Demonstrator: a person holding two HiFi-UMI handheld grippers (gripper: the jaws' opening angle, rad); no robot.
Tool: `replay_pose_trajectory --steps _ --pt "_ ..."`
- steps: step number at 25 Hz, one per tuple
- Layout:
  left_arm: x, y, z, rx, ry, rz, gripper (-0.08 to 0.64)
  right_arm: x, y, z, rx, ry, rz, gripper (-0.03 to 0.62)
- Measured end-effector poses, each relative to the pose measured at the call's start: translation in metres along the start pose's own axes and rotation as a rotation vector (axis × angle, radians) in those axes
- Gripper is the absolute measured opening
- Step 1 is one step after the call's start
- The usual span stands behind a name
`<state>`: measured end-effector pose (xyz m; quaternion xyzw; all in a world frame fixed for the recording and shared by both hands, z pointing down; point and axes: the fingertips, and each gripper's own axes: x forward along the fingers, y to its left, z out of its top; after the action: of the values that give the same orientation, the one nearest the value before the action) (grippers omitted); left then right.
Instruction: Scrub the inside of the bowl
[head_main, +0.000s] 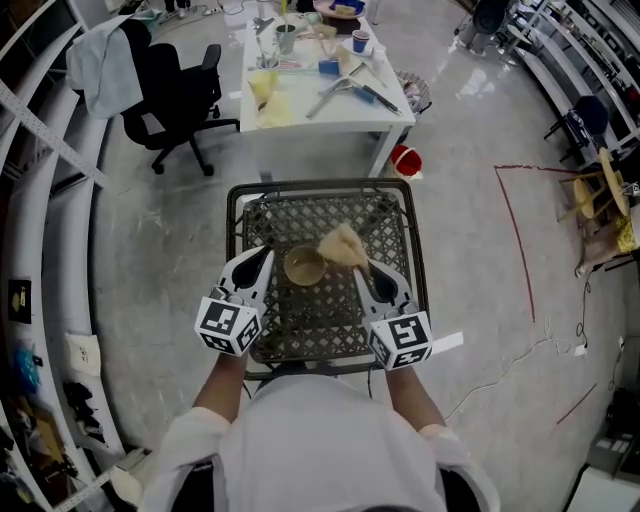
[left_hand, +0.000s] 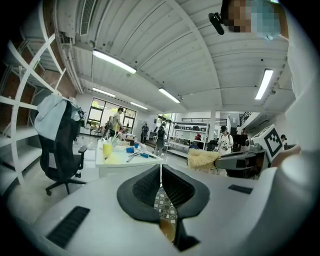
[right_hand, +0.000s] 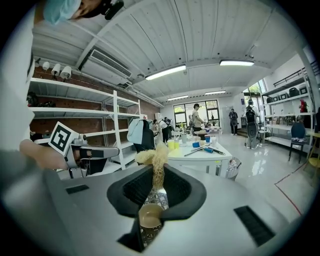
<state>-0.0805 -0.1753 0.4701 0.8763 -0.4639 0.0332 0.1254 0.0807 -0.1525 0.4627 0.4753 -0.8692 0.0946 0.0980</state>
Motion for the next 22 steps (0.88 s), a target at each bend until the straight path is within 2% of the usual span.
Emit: replay_pose_trajectory --steps 11,17,22 --pt "0.033 0.026 -0.039 -0.072 0.116 -0.005 0.037 0.023 -0.005 -0.008 0.016 0.029 -0.011 0.069" --pt "0.047 0.034 -0.067 -0.178 0.172 -0.022 0.037 0.033 -0.004 -0.011 0.019 0.041 -0.010 0.069" --pt "0.053 0.036 -0.098 -0.214 0.253 -0.029 0.038 0.036 -0.005 -0.015 0.024 0.052 -0.016 0.069"
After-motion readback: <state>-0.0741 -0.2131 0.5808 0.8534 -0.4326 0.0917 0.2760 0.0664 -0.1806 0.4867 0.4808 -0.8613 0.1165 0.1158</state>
